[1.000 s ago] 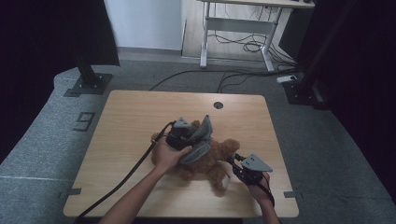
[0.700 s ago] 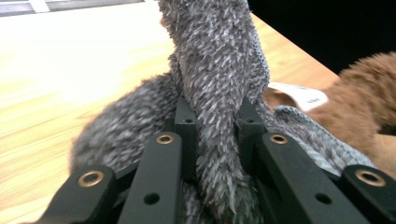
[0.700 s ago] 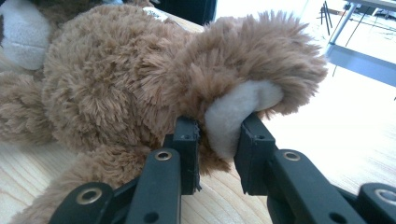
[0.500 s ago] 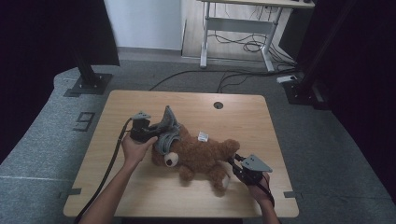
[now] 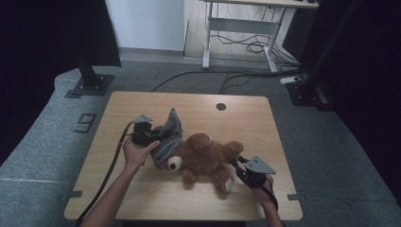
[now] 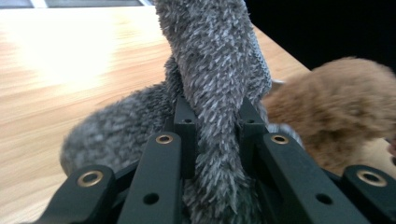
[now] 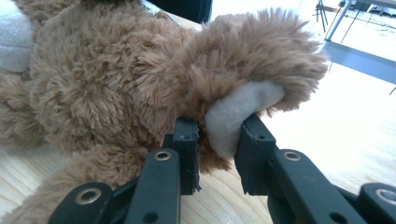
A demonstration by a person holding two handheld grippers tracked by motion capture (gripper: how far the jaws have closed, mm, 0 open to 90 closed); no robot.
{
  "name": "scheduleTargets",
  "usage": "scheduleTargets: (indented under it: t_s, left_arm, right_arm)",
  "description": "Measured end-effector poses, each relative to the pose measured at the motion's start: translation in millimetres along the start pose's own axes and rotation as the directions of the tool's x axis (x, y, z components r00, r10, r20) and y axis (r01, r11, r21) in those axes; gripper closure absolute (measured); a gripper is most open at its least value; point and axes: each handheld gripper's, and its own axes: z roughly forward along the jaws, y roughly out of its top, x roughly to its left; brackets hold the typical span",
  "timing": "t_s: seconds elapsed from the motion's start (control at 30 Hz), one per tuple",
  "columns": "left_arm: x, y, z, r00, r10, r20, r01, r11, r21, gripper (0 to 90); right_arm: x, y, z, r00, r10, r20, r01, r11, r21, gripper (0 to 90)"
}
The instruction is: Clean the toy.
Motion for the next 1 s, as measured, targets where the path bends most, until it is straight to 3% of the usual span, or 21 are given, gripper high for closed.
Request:
scheduleTargets:
  t_s: [0.13, 0.27, 0.33, 0.47, 0.57, 0.77, 0.87, 1.0]
  left_arm:
    - [-7.5, -7.1, 16.2, 0.9996, 0.022, -0.016, -0.022, 0.9985, 0.050, 75.6]
    - [-3.7, -21.9, 16.6, 0.9999, -0.010, 0.012, 0.010, 0.9999, 0.010, 76.7]
    - [-4.9, -30.3, 14.6, 0.9998, -0.007, 0.021, 0.007, 1.0000, -0.003, 77.5]
    - [-11.6, -43.6, 7.2, 0.9996, 0.014, 0.023, -0.013, 0.9994, -0.033, 78.2]
    - [-17.7, -49.6, 3.3, 0.9991, 0.039, 0.016, -0.038, 0.9985, -0.040, 78.3]
    - [-22.9, -60.7, -4.5, 0.9983, 0.049, 0.032, -0.047, 0.9965, -0.069, 78.4]
    - [-24.8, -66.2, -9.1, 0.9974, 0.055, 0.047, -0.050, 0.9950, -0.086, 78.3]
    - [-26.0, -72.5, -14.2, 0.9968, 0.048, 0.063, -0.041, 0.9938, -0.103, 78.3]
  right_arm:
    - [0.3, -0.1, 0.0, 1.0000, 0.001, 0.000, -0.001, 1.000, -0.003, 70.6]
    - [-0.1, 0.6, -1.0, 0.9997, 0.021, -0.014, -0.021, 1.000, -0.009, 65.3]
    - [-1.4, 1.7, -2.9, 0.9989, 0.036, -0.031, -0.036, 0.999, -0.020, 58.9]
    - [-7.0, 9.0, -14.0, 0.9915, 0.120, -0.051, -0.123, 0.990, -0.070, 34.8]
    - [-9.0, 26.4, -24.7, 0.9860, 0.153, -0.065, -0.159, 0.984, -0.085, 24.2]
    - [-7.1, 57.8, -26.0, 0.9818, 0.147, -0.121, -0.160, 0.981, -0.106, 22.3]
    - [-5.4, 68.8, -11.9, 0.9814, 0.126, -0.145, -0.137, 0.988, -0.072, 22.2]
    - [2.9, 75.2, 7.8, 0.9742, 0.116, -0.193, -0.122, 0.992, -0.018, 22.0]
